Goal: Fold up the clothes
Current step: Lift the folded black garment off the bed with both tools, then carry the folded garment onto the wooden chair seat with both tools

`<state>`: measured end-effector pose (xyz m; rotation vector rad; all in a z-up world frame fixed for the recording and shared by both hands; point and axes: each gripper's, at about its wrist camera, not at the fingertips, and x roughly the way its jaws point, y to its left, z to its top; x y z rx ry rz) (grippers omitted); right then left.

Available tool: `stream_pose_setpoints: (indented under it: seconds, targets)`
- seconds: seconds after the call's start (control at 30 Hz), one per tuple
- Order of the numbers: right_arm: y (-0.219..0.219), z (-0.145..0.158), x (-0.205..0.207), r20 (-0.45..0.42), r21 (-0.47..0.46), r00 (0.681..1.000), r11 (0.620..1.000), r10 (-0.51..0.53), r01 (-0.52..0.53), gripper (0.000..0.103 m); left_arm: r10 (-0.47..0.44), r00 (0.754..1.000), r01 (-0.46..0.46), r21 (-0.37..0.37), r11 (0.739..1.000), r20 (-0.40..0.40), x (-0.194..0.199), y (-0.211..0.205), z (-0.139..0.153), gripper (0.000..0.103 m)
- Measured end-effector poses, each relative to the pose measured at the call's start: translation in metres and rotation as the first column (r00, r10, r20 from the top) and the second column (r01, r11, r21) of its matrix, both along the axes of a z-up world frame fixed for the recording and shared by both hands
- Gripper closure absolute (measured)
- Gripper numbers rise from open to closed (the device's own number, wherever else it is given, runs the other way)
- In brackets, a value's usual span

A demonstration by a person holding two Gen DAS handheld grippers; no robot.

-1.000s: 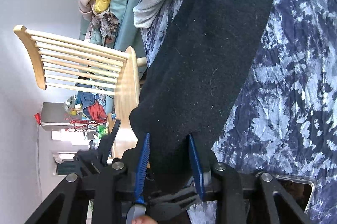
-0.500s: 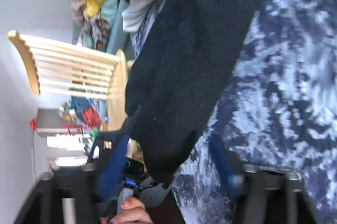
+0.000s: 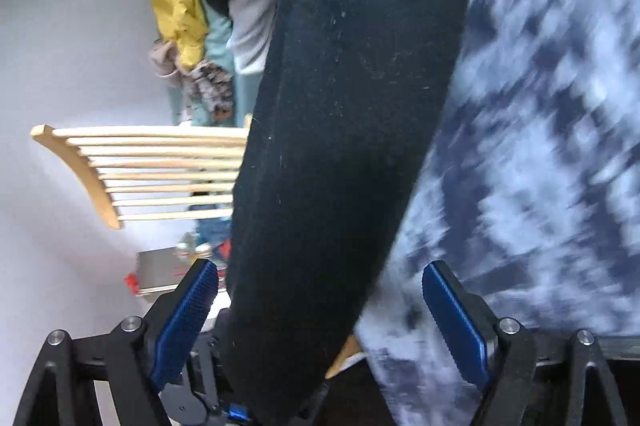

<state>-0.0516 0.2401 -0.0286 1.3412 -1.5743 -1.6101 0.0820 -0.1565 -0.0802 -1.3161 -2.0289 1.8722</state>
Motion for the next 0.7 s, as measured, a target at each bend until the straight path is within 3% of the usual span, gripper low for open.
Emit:
stream_pose_setpoints:
  seconds: [0.2,0.53,0.6,0.63,0.7]
  targets:
    - [-0.020,-0.001,-0.004,-0.002,0.004,1.000,1.000,-0.014,0.014,0.016,-0.053,0.999,0.054,-0.095,0.994,0.009,0.016,-0.024,0.023,0.063]
    - [-0.066,0.002,-0.027,0.010,0.122,0.999,0.991,0.050,-0.051,0.017,-0.094,0.996,0.092,-0.196,0.976,-0.001,0.036,-0.061,0.035,0.063]
    - [-0.075,0.008,-0.029,-0.007,0.196,0.998,0.979,0.065,-0.062,0.037,-0.118,0.993,0.111,-0.240,0.964,-0.015,0.034,-0.064,0.040,0.063]
    - [-0.080,0.012,-0.029,-0.020,0.231,0.997,0.971,0.074,-0.067,0.042,-0.131,0.991,0.119,-0.276,0.954,-0.025,0.034,-0.064,0.045,0.063]
    - [-0.084,0.019,-0.029,-0.054,0.235,0.995,0.969,0.086,-0.071,0.059,-0.156,0.986,0.129,-0.334,0.934,-0.056,0.035,-0.069,0.054,0.063]
